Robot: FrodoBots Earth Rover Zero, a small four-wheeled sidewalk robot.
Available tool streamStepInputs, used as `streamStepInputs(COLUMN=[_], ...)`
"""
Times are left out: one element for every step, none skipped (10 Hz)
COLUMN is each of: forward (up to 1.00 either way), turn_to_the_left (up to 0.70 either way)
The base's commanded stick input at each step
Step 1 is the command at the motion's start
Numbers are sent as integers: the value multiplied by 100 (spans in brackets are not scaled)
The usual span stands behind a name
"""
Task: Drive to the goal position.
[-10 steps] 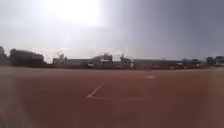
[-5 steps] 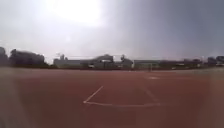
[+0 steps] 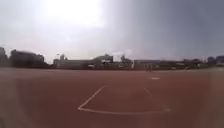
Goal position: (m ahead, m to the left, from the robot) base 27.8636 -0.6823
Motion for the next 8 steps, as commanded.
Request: streamStepInputs(forward=[70, 70, 70, 70, 70, 70, 70, 70], turn_to_the_left=[0, 0, 0, 0, 0, 0, 0, 0])
